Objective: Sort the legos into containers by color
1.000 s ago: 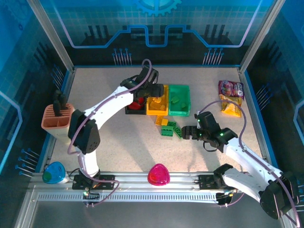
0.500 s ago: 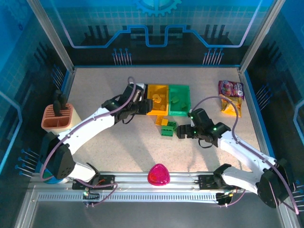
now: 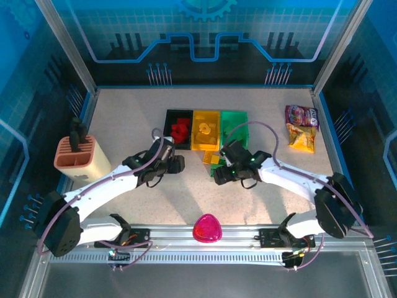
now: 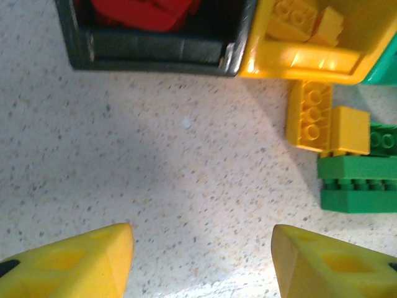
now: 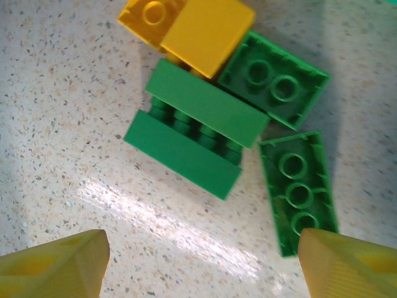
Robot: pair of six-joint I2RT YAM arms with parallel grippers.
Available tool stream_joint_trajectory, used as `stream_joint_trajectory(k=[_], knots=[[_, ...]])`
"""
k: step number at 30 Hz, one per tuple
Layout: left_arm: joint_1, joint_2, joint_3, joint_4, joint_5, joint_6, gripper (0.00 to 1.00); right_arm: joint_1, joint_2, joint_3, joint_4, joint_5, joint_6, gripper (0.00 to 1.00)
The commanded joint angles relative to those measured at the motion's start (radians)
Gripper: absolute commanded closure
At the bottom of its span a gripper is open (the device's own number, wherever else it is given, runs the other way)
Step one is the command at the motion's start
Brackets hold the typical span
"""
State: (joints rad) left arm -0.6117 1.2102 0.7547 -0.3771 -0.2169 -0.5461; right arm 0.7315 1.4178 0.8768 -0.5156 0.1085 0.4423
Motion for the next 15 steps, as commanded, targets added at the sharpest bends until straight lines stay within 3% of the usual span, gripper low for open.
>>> stream_joint_trajectory(k=[1, 15], knots=[[-0.002, -0.056, -0.042, 0.017, -0.015, -0.044, 0.39, 0.012, 0.066, 0.071, -0.008, -0.017, -0.067, 0.2], [-0.004, -0.173, -0.151, 0.007, -0.035, -0.077, 0.4, 0.062, 0.304, 0.225, -0.074, 0.026, -0.117, 0.25]])
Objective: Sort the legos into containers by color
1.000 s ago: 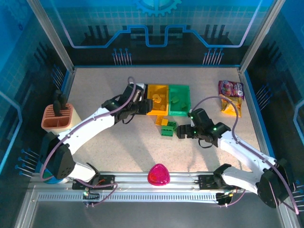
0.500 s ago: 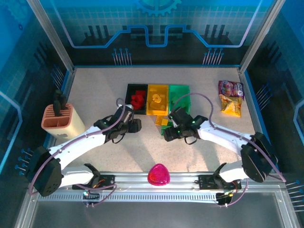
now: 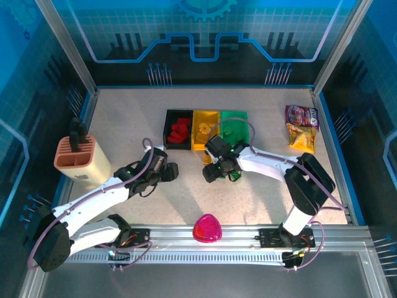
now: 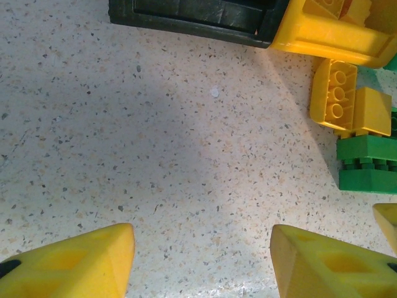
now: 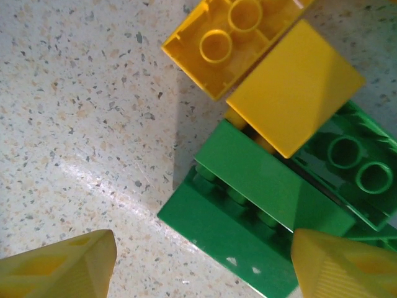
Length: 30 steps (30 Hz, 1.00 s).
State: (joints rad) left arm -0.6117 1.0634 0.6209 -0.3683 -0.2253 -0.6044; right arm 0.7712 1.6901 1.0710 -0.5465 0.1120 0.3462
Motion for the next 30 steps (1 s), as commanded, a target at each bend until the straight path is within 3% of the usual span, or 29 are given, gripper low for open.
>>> stream_joint_trajectory(k=[1, 10, 18, 23, 30], knots=[[-0.004, -0.03, -0.02, -0.003, -0.028, -0.018, 0.4, 0.029, 0.044, 0.04, -0.053, 0.029, -0.021, 0.25], [-0.004, -0.034, -0.033, 0.014, -0.029, -0.021, 0.41, 0.138, 0.059, 0.063, -0.088, 0.025, 0.021, 0.32], [-0.004, -0.023, -0.032, 0.022, -0.026, -0.018, 0.42, 0.135, 0.094, 0.108, -0.131, 0.128, 0.007, 0.31], [-0.003, -0.031, -0.032, 0.015, -0.028, -0.02, 0.42, 0.135, 0.139, 0.119, -0.134, 0.119, 0.007, 0.32], [-0.004, -0.033, -0.033, 0.01, -0.032, -0.02, 0.43, 0.154, 0.167, 0.107, -0.113, 0.08, 0.018, 0.51]])
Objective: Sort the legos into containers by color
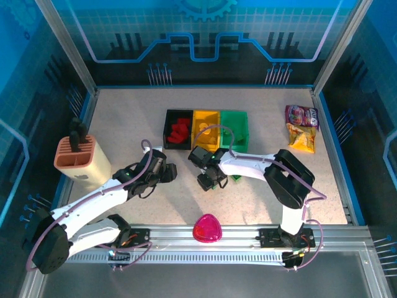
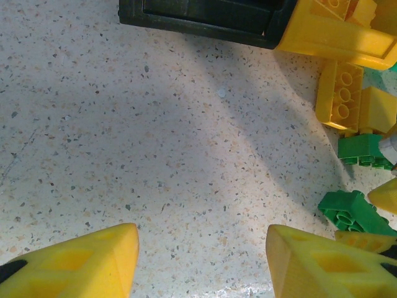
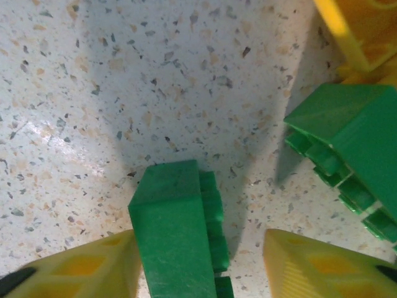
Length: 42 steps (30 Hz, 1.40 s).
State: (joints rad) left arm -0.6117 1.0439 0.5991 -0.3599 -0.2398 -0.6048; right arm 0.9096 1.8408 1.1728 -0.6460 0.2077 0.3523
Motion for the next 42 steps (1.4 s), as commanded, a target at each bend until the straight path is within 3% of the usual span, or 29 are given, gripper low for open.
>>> stream_joint_trajectory(k=[1, 6, 11, 16, 22, 28, 37, 39, 40, 41, 42], knots=[[-0.004, -0.013, -0.012, 0.003, -0.018, -0.018, 0.43, 0.017, 0.016, 0.004, -0.012, -0.015, 0.015, 0.55], [-0.005, -0.01, -0.006, 0.006, -0.018, -0.017, 0.44, 0.021, -0.021, 0.013, -0.03, 0.003, 0.016, 0.7], [-0.004, -0.01, -0.004, 0.012, -0.009, -0.017, 0.46, 0.007, -0.107, 0.042, -0.051, 0.028, -0.008, 0.79], [-0.007, -0.003, -0.006, 0.024, 0.007, -0.02, 0.47, -0.072, -0.192, 0.076, -0.063, 0.021, -0.038, 0.8], [-0.035, 0.006, -0.023, 0.04, 0.004, -0.038, 0.47, -0.236, -0.243, 0.14, -0.082, 0.01, -0.078, 0.8], [-0.094, 0.037, -0.033, 0.057, -0.017, -0.055, 0.47, -0.39, -0.19, 0.242, -0.106, -0.012, -0.102, 0.8], [-0.167, 0.072, -0.033, 0.079, -0.036, -0.072, 0.48, -0.503, -0.044, 0.386, -0.136, -0.005, -0.111, 0.79], [-0.174, 0.081, -0.032, 0.09, -0.034, -0.073, 0.47, -0.522, -0.009, 0.413, -0.135, -0.004, -0.104, 0.7], [-0.178, 0.085, -0.029, 0.094, -0.033, -0.073, 0.47, -0.529, 0.008, 0.424, -0.136, -0.004, -0.102, 0.51], [-0.181, 0.093, -0.025, 0.098, -0.031, -0.073, 0.48, -0.532, 0.023, 0.441, -0.143, -0.006, -0.102, 0.19], [-0.184, 0.099, -0.019, 0.098, -0.03, -0.071, 0.47, -0.531, 0.026, 0.449, -0.148, -0.002, -0.101, 0.09]])
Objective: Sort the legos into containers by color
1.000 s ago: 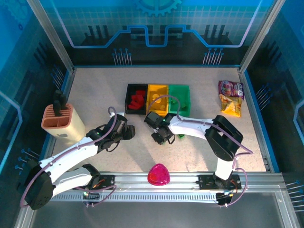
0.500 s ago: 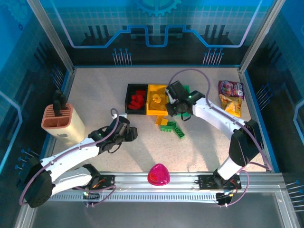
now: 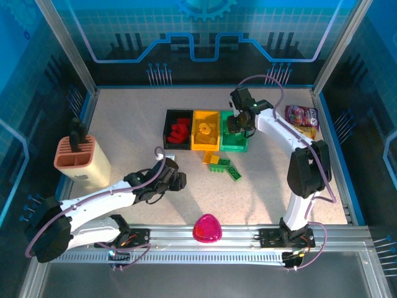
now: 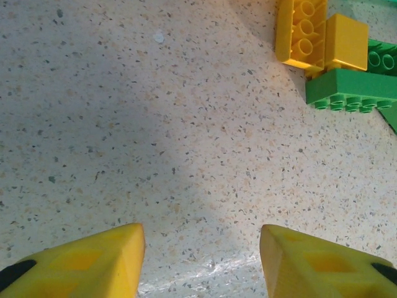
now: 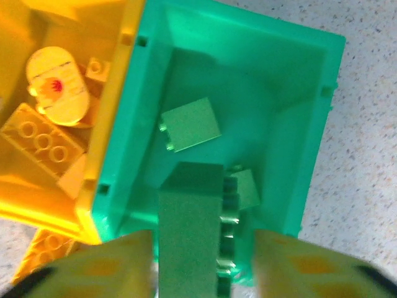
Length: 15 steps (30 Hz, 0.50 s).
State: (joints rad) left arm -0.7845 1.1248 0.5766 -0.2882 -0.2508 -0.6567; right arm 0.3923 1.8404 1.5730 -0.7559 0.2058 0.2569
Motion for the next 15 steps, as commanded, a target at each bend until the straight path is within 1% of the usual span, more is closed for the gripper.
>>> stream_joint_trajectory(k=[1, 2, 5, 10, 15], knots=[[-0.012, 0.024, 0.01, 0.026, -0.018, -0.017, 0.46, -0.008, 0.015, 0.042, -0.034, 0.014, 0.0, 0.06], [-0.013, 0.028, 0.018, 0.024, -0.017, -0.014, 0.45, -0.003, -0.01, 0.016, -0.009, 0.023, 0.003, 0.0], [-0.015, 0.042, 0.029, 0.033, -0.019, -0.01, 0.44, 0.002, -0.082, -0.069, 0.055, 0.007, 0.015, 0.0], [-0.014, 0.084, 0.067, 0.043, -0.011, 0.012, 0.44, 0.003, -0.172, -0.191, 0.081, -0.014, 0.03, 0.0], [-0.015, 0.148, 0.121, 0.062, 0.009, 0.048, 0.44, 0.011, -0.272, -0.35, 0.137, -0.079, 0.042, 0.04]])
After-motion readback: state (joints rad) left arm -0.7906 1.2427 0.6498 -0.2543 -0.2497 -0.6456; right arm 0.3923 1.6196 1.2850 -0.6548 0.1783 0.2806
